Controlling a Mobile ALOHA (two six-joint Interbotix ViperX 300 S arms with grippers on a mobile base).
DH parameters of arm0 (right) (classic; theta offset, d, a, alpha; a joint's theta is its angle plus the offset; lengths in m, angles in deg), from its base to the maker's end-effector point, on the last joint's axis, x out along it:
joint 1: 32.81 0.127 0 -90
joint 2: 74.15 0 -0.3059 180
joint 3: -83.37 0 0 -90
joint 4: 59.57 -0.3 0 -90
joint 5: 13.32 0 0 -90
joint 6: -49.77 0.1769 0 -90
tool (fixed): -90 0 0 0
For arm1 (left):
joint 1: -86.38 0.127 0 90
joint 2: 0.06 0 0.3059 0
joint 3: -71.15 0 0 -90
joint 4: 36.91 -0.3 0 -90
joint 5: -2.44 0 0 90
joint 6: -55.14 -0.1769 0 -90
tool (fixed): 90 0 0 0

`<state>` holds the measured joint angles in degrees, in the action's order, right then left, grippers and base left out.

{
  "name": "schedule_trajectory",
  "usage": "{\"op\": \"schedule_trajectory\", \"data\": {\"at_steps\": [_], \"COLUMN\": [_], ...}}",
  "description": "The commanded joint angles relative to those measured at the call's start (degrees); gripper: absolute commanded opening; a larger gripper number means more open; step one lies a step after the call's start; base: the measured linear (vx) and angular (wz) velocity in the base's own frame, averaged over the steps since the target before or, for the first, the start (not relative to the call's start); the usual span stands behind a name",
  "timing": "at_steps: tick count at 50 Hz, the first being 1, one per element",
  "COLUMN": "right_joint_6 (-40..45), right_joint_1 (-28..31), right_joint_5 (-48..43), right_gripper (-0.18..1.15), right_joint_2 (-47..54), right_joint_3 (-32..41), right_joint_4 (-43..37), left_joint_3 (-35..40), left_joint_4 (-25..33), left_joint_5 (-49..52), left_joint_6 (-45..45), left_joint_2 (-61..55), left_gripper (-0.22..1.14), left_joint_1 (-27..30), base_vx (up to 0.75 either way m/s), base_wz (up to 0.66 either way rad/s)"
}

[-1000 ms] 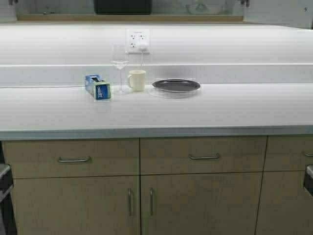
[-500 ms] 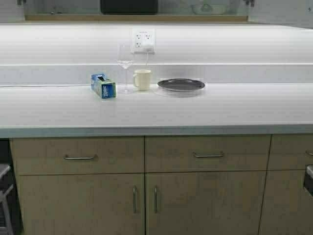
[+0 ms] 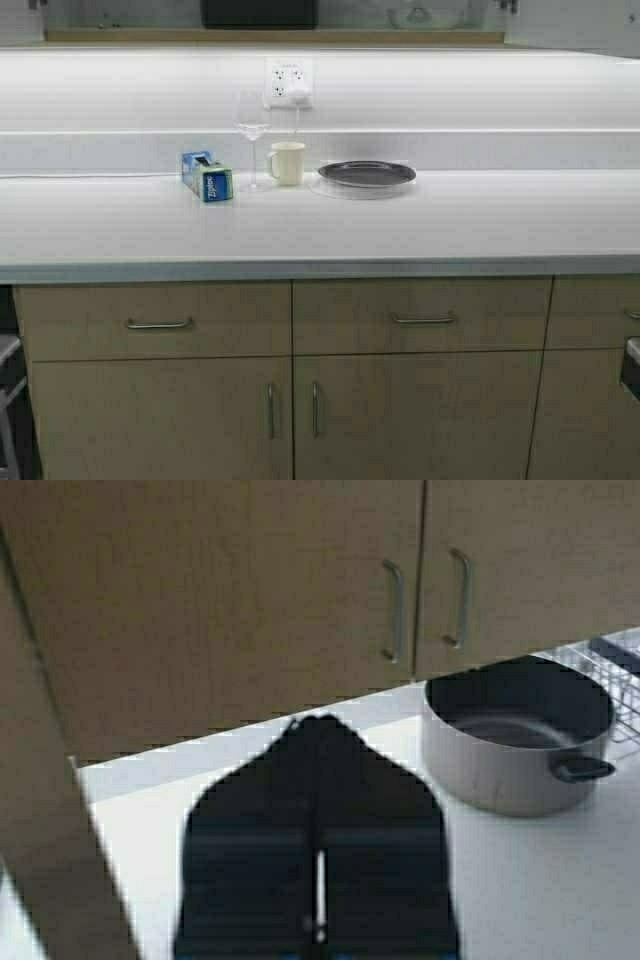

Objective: Open the cabinet, put the pot inside, then close it

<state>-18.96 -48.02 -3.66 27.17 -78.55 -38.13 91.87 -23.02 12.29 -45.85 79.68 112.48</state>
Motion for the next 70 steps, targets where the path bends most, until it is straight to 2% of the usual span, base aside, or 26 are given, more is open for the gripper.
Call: {"op": "schedule_trajectory", "data": {"at_steps": [1, 9, 22, 29, 39, 52, 70], "right_joint_6": [-0.1, -1.0, -6.4, -6.6, -6.3, -5.8, -5.7], "right_joint_1": [3.6, 9.7, 19.7, 20.5, 24.9, 30.6, 32.3], "right_joint_5": [-0.1, 0.4, 0.4, 0.0, 0.4, 0.4, 1.1], "right_gripper": [0.07, 0.07, 0.07, 0.07, 0.07, 0.07, 0.07], "right_joint_2": [-0.4, -2.0, -8.3, -12.7, -15.3, -16.4, -19.7], "right_joint_3": [2.0, 1.1, -4.9, -11.0, -17.9, -21.2, -23.8], "right_joint_4": [0.1, 0.6, 0.9, 0.4, 0.2, -6.3, -6.9], "left_joint_3": [-0.9, -6.9, -15.6, -21.6, -28.0, -27.1, -13.4], "left_joint_4": [0.3, 0.0, -0.6, -0.6, -0.8, -0.7, -0.8], "left_joint_5": [0.1, -0.9, -3.6, -4.4, -5.2, -5.3, -5.3], "left_joint_6": [0.2, -0.2, -0.2, -0.1, -0.4, -0.4, -0.3], "left_joint_2": [2.2, 7.4, 15.3, 19.9, 24.3, 22.6, 8.3], "left_gripper": [0.04, 0.04, 0.04, 0.04, 0.04, 0.04, 0.04], "left_joint_1": [-4.7, -9.5, -21.3, -23.5, -23.6, -23.9, -29.5], "base_vx": [0.02, 0.02, 0.02, 0.02, 0.06, 0.13, 0.11], "base_wz": [0.01, 0.0, -0.02, 0.0, 0.05, -0.05, 0.01]}}
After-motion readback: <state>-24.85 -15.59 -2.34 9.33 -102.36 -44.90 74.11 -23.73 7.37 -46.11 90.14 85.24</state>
